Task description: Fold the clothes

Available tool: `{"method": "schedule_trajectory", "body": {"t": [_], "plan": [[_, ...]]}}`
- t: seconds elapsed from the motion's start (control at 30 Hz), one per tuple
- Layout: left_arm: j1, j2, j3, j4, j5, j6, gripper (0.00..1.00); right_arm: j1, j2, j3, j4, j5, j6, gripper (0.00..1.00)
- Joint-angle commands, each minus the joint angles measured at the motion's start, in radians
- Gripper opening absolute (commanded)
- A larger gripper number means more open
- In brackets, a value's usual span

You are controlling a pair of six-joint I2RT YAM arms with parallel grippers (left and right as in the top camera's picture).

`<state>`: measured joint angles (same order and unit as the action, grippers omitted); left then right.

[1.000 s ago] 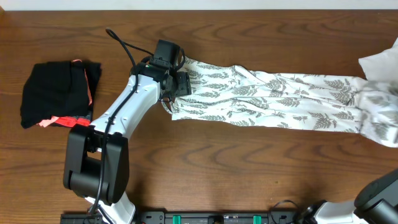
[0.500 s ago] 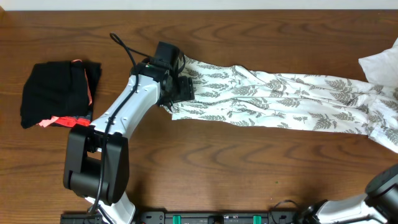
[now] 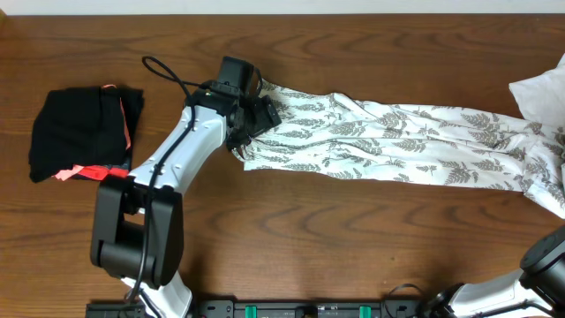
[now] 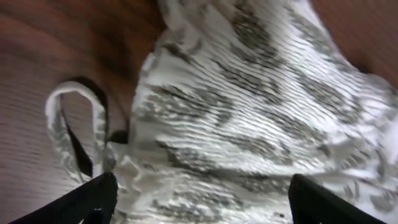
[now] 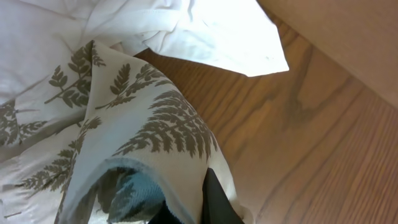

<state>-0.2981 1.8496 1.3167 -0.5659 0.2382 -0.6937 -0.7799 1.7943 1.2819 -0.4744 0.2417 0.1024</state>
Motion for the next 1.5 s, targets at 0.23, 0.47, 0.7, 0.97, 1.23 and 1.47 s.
{"method": "schedule_trajectory", "body": {"t": [0.23,0.47,0.7,0.97,1.23,1.47], "plan": [[0.025,0.145,-0.006,0.152,-0.063,0.058,0.88,0.009,-0.010,0.016,-0.002,-0.014,-0.007,0.01],[0.027,0.211,-0.006,0.192,-0.037,0.111,0.88,0.009,-0.010,0.016,-0.005,-0.014,-0.007,0.01],[0.019,0.278,-0.006,0.288,0.233,0.111,0.75,0.009,-0.010,0.016,-0.008,-0.014,-0.007,0.01],[-0.006,0.278,-0.006,0.400,0.357,0.114,0.32,0.009,-0.010,0.016,-0.013,-0.014,-0.007,0.01],[0.047,0.253,-0.006,0.370,0.356,0.114,0.06,0.009,-0.010,0.016,-0.016,-0.014,-0.007,0.01],[0.171,0.158,-0.006,0.224,0.287,0.175,0.06,0.009,-0.010,0.016,-0.020,-0.014,-0.007,0.01]]}}
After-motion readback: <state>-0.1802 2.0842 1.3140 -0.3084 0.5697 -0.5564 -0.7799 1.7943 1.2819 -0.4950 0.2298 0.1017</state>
